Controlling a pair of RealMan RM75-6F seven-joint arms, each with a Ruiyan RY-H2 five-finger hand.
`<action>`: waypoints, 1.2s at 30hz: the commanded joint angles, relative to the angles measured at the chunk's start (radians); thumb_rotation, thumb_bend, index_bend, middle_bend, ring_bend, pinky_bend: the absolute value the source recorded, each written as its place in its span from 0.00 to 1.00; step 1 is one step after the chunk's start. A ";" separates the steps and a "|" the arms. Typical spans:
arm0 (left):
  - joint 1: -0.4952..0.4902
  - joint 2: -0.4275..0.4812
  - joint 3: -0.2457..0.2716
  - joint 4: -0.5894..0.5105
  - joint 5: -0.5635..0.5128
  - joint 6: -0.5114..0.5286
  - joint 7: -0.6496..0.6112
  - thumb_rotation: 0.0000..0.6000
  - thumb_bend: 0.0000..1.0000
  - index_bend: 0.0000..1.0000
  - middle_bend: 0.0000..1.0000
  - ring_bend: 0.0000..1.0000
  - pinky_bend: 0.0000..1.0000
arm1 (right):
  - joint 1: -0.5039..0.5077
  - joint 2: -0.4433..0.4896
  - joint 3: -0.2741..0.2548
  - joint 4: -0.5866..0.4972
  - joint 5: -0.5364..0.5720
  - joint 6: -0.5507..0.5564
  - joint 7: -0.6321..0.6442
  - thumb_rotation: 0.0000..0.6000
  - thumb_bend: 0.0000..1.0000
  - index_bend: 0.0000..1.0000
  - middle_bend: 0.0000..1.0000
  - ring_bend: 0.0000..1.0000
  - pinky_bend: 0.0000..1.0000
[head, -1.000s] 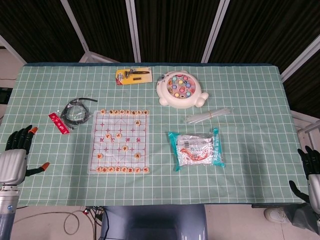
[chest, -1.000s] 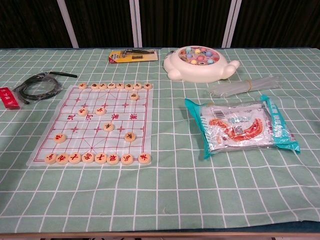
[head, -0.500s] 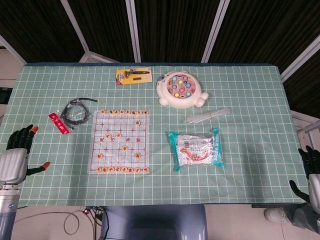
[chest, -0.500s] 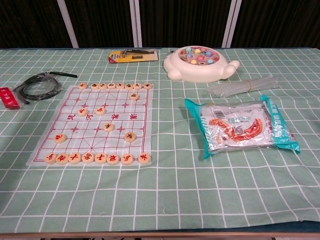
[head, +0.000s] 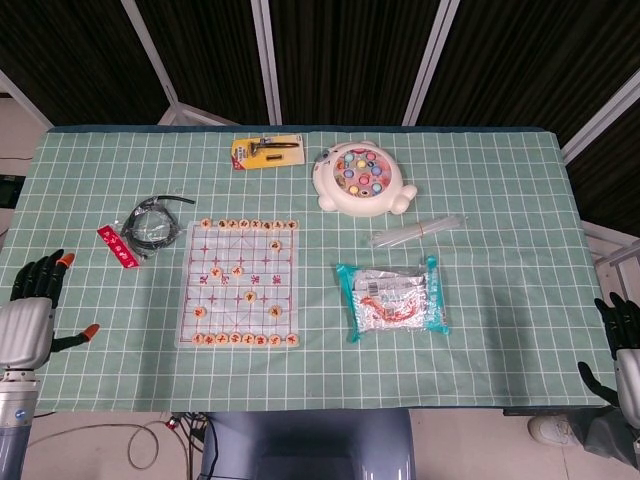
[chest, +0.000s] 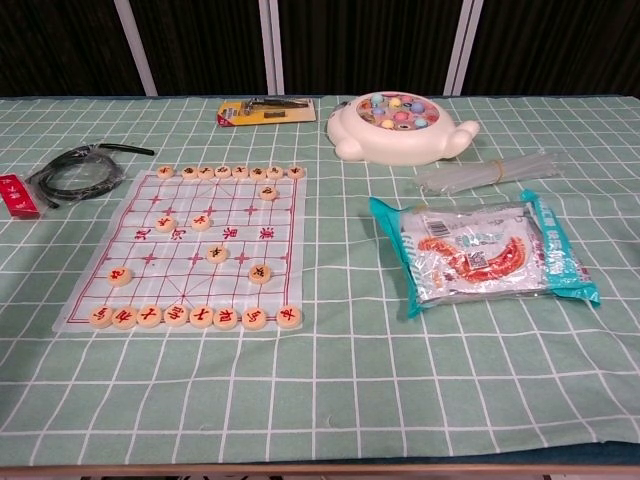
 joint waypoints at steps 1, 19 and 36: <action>0.001 0.000 0.000 -0.001 0.000 0.001 0.000 1.00 0.01 0.00 0.00 0.00 0.03 | 0.000 0.000 0.000 0.000 0.000 0.000 0.001 1.00 0.34 0.00 0.00 0.00 0.00; -0.113 -0.030 -0.131 -0.003 -0.135 -0.069 0.189 1.00 0.10 0.16 0.73 0.72 0.85 | 0.001 0.002 0.007 -0.001 0.015 -0.005 0.010 1.00 0.34 0.00 0.00 0.00 0.00; -0.417 -0.129 -0.245 0.139 -0.504 -0.402 0.426 1.00 0.16 0.30 0.95 0.89 0.97 | 0.003 0.005 0.014 -0.013 0.040 -0.019 0.009 1.00 0.34 0.00 0.00 0.00 0.00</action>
